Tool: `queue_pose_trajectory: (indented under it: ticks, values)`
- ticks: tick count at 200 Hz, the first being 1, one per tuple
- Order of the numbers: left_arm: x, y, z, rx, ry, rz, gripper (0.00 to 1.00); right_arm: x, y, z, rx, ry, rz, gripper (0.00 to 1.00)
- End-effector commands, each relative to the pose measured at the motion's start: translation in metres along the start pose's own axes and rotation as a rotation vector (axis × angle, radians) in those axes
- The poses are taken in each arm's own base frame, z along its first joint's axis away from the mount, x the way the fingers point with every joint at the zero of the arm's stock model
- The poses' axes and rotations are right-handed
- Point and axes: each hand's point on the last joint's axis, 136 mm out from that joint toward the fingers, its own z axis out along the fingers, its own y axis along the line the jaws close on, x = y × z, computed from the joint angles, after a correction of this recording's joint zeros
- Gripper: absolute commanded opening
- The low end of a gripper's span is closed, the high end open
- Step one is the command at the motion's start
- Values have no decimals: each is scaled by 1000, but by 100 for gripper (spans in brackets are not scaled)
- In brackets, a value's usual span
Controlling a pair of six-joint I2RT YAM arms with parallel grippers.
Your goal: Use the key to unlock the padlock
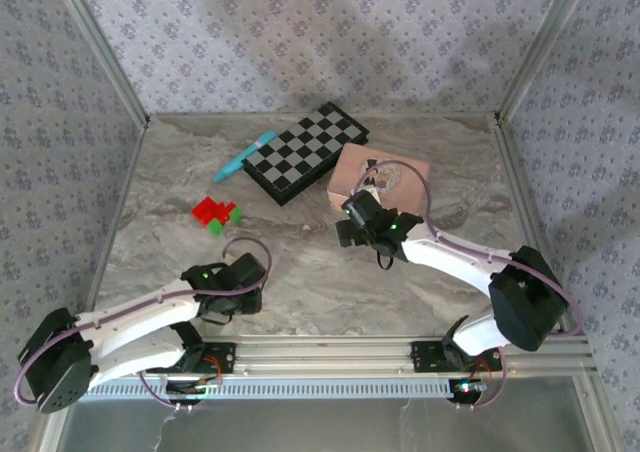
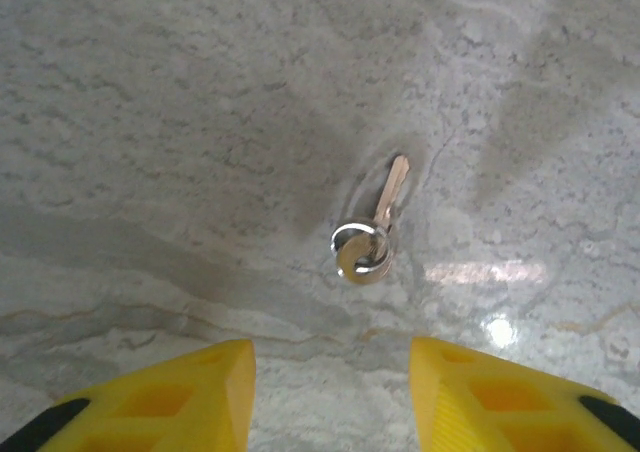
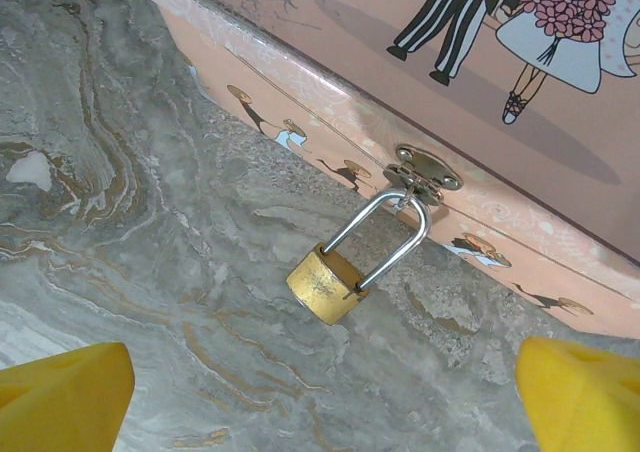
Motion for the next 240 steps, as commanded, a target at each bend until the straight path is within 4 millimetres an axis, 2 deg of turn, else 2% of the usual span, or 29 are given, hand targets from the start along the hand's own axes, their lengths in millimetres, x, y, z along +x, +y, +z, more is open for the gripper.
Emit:
queue_pose_trajectory:
  ticks: [1, 26, 59, 87, 119, 141, 176, 191, 208, 220, 240]
  values:
    - [-11, -15, 3, 38, -38, 7, 43, 4, -6, -7, 1, 11, 24, 100]
    - [-14, -20, 12, 48, -45, 13, 40, 4, -8, -9, 5, 2, 29, 100]
    - [-28, -37, 22, 102, -59, 27, 34, 3, -13, -16, 15, -4, 31, 100]
    - [-50, -64, 20, 160, -72, 63, 34, 2, -19, -24, 25, -19, 31, 100]
    - [-72, -107, 20, 278, -58, 34, 35, 4, -23, -29, 26, -30, 46, 100]
    - [-86, -119, 22, 345, -40, -52, 36, 7, -14, -31, -17, -21, 45, 100]
    - [-116, -108, 11, 373, -104, -147, 41, 16, 18, -35, -124, 13, 9, 97]
    - [-126, -99, 4, 377, -133, -173, 28, 22, 38, -35, -172, 39, -24, 94]
    - [-125, -93, -1, 364, -138, -159, 20, 27, 48, -33, -141, 64, -80, 94]
    - [-119, -90, 1, 353, -115, -150, 19, 29, 51, -30, -105, 80, -116, 94]
    - [-107, -82, 4, 332, -81, -147, 8, 29, 51, -26, -62, 98, -164, 94]
